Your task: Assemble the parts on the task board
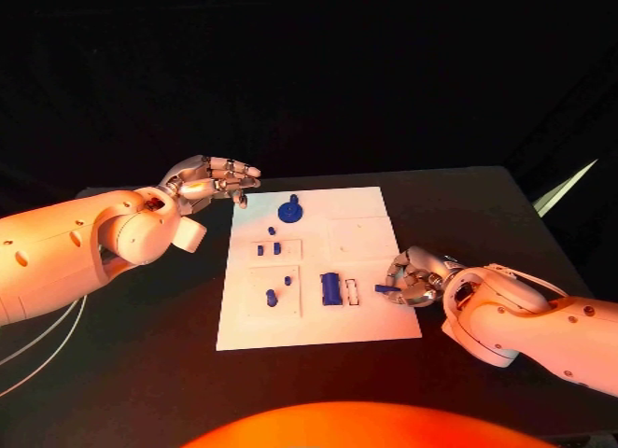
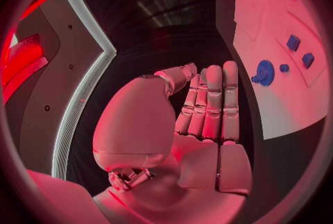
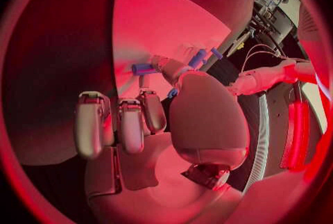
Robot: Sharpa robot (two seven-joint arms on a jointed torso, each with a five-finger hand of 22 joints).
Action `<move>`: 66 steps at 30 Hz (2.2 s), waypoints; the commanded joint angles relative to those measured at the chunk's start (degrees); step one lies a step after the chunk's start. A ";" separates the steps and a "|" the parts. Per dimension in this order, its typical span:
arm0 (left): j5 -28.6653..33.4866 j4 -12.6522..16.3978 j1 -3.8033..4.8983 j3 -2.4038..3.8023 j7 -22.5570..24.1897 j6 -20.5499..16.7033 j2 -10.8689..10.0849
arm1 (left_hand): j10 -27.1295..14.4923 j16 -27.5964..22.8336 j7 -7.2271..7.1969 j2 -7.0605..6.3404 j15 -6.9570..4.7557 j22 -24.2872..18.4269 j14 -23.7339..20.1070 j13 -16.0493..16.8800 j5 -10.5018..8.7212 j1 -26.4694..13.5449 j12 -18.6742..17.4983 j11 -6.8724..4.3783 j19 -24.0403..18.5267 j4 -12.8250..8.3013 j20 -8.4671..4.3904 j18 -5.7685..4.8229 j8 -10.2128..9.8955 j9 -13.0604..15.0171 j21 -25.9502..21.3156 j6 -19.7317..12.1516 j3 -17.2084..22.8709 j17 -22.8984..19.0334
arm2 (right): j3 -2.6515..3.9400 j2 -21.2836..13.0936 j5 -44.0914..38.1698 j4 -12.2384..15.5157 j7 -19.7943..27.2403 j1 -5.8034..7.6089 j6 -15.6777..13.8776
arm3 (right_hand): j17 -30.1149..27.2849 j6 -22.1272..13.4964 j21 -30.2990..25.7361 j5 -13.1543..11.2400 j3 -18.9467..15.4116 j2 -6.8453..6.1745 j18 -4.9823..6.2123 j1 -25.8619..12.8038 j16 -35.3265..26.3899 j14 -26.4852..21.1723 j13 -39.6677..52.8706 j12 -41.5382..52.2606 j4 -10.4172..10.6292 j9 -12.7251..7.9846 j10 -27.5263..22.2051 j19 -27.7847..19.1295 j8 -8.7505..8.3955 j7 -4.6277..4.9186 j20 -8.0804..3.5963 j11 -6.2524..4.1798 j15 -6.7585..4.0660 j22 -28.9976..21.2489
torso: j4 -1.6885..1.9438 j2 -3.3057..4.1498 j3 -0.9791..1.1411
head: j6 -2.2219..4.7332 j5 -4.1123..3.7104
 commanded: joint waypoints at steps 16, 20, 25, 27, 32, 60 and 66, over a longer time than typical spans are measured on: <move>-0.01 0.36 0.02 0.03 0.09 0.12 -0.03 | -0.94 -0.46 0.00 0.55 -0.09 -0.41 -0.19 0.50 0.87 -1.21 0.73 0.06 0.82 0.80 0.01 0.39 1.12 -0.81 -1.14 -0.45 -0.19 -0.55 | 0.05 4.17 8.11 -0.02 0.80 -0.16 -1.16 | 11.44 1.62 0.20 3.47 7.42 1.93 -0.64 -4.41 0.02 4.55 7.79 0.10 0.60 1.21 0.19 5.07 0.76 -0.79 -0.04 -0.20 0.19 13.76 | -0.03 0.00 0.08 | -0.68 0.16; -0.01 0.34 0.02 0.03 0.08 0.14 -0.07 | -0.94 -0.46 0.00 0.55 -0.09 -0.41 -0.19 0.50 0.87 -1.21 0.73 0.06 0.82 0.80 0.01 0.39 1.12 -0.81 -1.14 -0.45 -0.19 -0.55 | 0.05 4.58 8.23 -0.10 0.76 -0.22 -2.56 | 11.54 2.11 0.56 3.03 7.34 2.28 -0.70 -7.02 0.08 4.59 7.91 0.40 1.94 0.97 0.40 5.16 0.33 -0.93 -0.12 -0.32 0.09 13.85 | 0.03 -0.02 -0.01 | -0.70 0.20; -0.01 0.33 0.02 0.03 0.06 0.16 -0.09 | -0.94 -0.46 0.00 0.55 -0.09 -0.41 -0.19 0.50 0.87 -1.21 0.73 0.06 0.82 0.80 0.01 0.39 1.12 -0.81 -1.14 -0.45 -0.19 -0.55 | 0.05 4.91 8.26 -0.18 0.69 -0.25 -2.48 | 11.70 2.64 0.88 2.49 7.31 2.33 -0.76 -9.10 0.19 4.63 8.03 0.68 2.90 0.76 0.58 5.23 -0.01 -1.02 -0.18 -0.39 0.02 13.92 | 0.03 0.01 0.03 | -0.75 0.36; -0.01 0.33 0.02 0.03 0.04 0.18 -0.11 | -0.94 -0.46 0.00 0.55 -0.09 -0.41 -0.19 0.50 0.87 -1.21 0.73 0.06 0.82 0.80 0.01 0.39 1.12 -0.81 -1.14 -0.45 -0.19 -0.55 | 0.05 5.08 8.24 -0.21 0.63 -0.26 -2.07 | 11.79 2.86 0.98 2.23 7.24 2.23 -0.78 -9.63 0.24 4.65 8.08 0.78 3.10 0.72 0.65 5.25 -0.06 -1.07 -0.20 -0.43 -0.01 13.95 | -0.06 0.01 0.01 | -0.75 0.40; -0.02 0.32 0.02 0.03 -0.05 0.28 -0.10 | -0.96 -0.47 0.03 0.52 -0.09 -0.41 -0.20 0.50 0.82 -1.15 0.78 0.08 0.87 0.72 -0.01 0.38 1.20 -0.83 -1.14 -0.49 -0.18 -0.54 | 0.05 5.38 8.10 -0.29 0.40 -0.26 -1.10 | 11.79 3.38 1.05 1.53 6.84 1.92 -0.79 -11.41 0.23 4.65 8.18 0.99 3.92 0.55 0.78 5.27 -0.32 -1.14 -0.25 -0.49 -0.06 13.96 | -0.08 -0.06 -0.03 | -0.87 0.41; -0.05 0.31 0.03 0.03 -0.27 0.40 -0.21 | -0.96 -0.47 0.03 0.52 -0.09 -0.41 -0.20 0.50 0.82 -1.15 0.78 0.08 0.87 0.72 -0.01 0.38 1.20 -0.83 -1.14 -0.49 -0.18 -0.54 | 0.06 6.17 5.39 -0.84 -0.87 -0.25 -0.39 | 12.10 5.17 1.94 0.92 4.06 1.63 -0.95 -15.07 0.43 4.73 8.92 2.42 5.95 0.35 1.62 5.45 -0.58 -1.54 -0.47 -0.80 -0.33 14.17 | 0.01 0.01 0.01 | -0.90 0.44; -0.05 0.30 0.03 0.03 -0.29 0.41 -0.20 | -0.96 -0.47 0.03 0.52 -0.09 -0.41 -0.20 0.50 0.82 -1.15 0.78 0.08 0.87 0.72 -0.01 0.38 1.20 -0.83 -1.14 -0.49 -0.18 -0.54 | 0.07 6.40 5.24 -1.04 -0.93 -0.25 -0.12 | 12.11 5.33 1.96 0.31 3.68 1.71 -0.95 -15.63 0.43 4.73 8.99 2.54 6.43 0.29 1.69 5.46 -0.67 -1.55 -0.50 -0.82 -0.34 14.18 | -0.06 -0.01 0.01 | -0.95 0.48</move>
